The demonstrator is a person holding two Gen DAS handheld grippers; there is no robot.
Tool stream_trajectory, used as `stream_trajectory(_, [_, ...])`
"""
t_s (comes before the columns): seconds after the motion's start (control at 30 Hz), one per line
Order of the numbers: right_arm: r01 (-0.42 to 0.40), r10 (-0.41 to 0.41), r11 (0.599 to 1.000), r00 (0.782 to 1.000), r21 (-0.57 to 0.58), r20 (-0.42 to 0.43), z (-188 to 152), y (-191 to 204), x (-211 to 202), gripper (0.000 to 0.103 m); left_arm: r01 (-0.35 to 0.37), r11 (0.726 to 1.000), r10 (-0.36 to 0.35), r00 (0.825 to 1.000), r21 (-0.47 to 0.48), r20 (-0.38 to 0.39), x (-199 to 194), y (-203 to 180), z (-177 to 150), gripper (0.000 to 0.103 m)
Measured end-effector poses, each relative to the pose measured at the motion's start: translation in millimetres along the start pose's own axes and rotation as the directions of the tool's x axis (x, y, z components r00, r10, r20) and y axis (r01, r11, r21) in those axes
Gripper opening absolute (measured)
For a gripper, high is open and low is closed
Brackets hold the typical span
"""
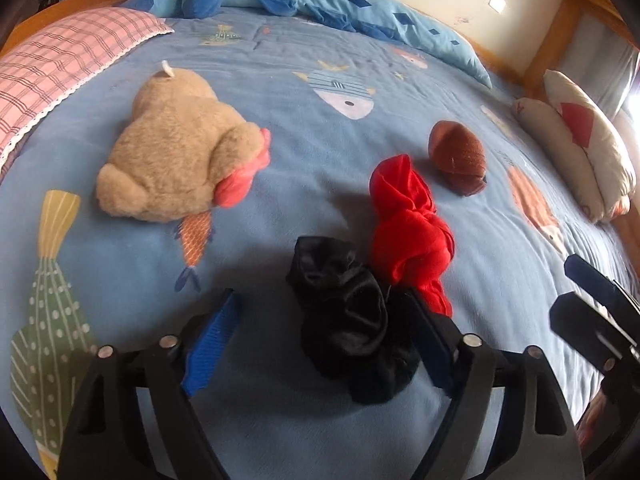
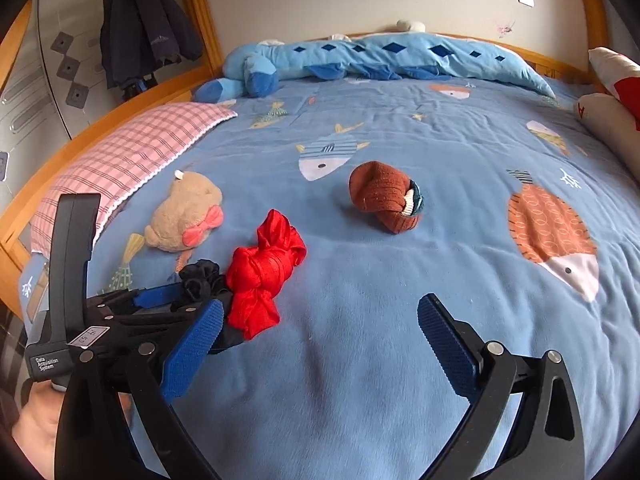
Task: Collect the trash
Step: 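Grasp the black scrunchie with the left tool while the right tool grasps the red cloth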
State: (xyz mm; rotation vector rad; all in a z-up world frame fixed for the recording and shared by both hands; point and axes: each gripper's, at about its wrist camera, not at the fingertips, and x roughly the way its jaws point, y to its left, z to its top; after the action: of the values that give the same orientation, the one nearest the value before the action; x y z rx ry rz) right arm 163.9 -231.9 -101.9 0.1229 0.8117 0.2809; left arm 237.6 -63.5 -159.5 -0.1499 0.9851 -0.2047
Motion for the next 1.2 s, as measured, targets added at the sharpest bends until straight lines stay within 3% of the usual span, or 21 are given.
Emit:
stream_trajectory(0.1, [0.0, 0.0, 1.0, 1.0, 0.002, -0.007, 3.5, -2.0, 4.9, 0.094, -0.022, 1.0, 0.022, 1.0, 0.006, 0.006, 5.8, -5.3, 4.7, 0.083])
stream_trajectory(0.13, [0.0, 0.0, 1.0, 1.0, 0.004, -0.01, 4.1, -2.8, 6.7, 0.094, -0.04, 0.999, 0.04, 0.999, 0.015, 0.012, 7.0, -7.7, 4.9, 0.077])
stream_trajectory(0.17, [0.001, 0.0, 1.0, 1.0, 0.009, -0.018, 4.9, -4.1, 9.6, 0.094, -0.059, 0.998, 0.058, 0.998, 0.033, 0.021, 7.0, -10.6, 4.1, 0.063])
stream_trajectory(0.2, [0.0, 0.0, 1.0, 1.0, 0.014, -0.024, 5.7, -5.7, 12.5, 0.094, -0.066, 0.997, 0.065, 0.998, 0.047, 0.026, 6.8, -12.6, 3.7, 0.058])
stream_trajectory(0.33, [-0.007, 0.008, 0.999, 0.999, 0.032, -0.054, 4.3, -8.0, 25.8, 0.094, -0.035, 0.997, 0.032, 0.999, 0.076, 0.043, -0.1, -12.7, 0.4, 0.022])
stream_trajectory(0.37, [-0.009, 0.011, 0.999, 0.998, 0.033, -0.061, 3.8, -7.4, 28.4, 0.094, -0.027, 0.997, 0.023, 0.999, 0.072, 0.046, -3.1, -10.3, -0.1, 0.02])
stream_trajectory(0.73, [-0.074, 0.08, 0.995, 0.994, 0.073, -0.08, 11.7, 13.3, 51.7, 0.094, 0.024, 0.998, -0.03, 0.995, 0.063, 0.099, -38.7, 19.2, 0.9, 0.018])
stream_trajectory(0.97, [-0.103, 0.124, 0.981, 0.984, 0.162, -0.127, 27.3, 24.5, 89.9, 0.092, 0.05, 0.997, -0.056, 0.994, 0.064, 0.097, -48.2, 30.4, 3.9, 0.019])
stream_trajectory(1.03, [-0.072, 0.097, 0.983, 0.985, 0.17, -0.144, 29.5, 25.8, 98.6, 0.074, 0.067, 0.996, -0.071, 0.994, 0.053, 0.086, -48.4, 33.8, 4.4, 0.019])
stream_trajectory(1.13, [-0.053, 0.073, 0.99, 0.985, 0.132, -0.158, 31.8, 30.7, 108.0, 0.053, 0.089, 0.996, -0.091, 0.993, 0.027, 0.076, -49.9, 38.6, 4.0, 0.019])
stream_trajectory(1.2, [-0.083, 0.1, 0.991, 0.982, 0.107, -0.158, 29.6, 34.3, 109.2, 0.045, 0.083, 0.996, -0.086, 0.993, 0.031, 0.083, -52.1, 38.7, 3.1, 0.019])
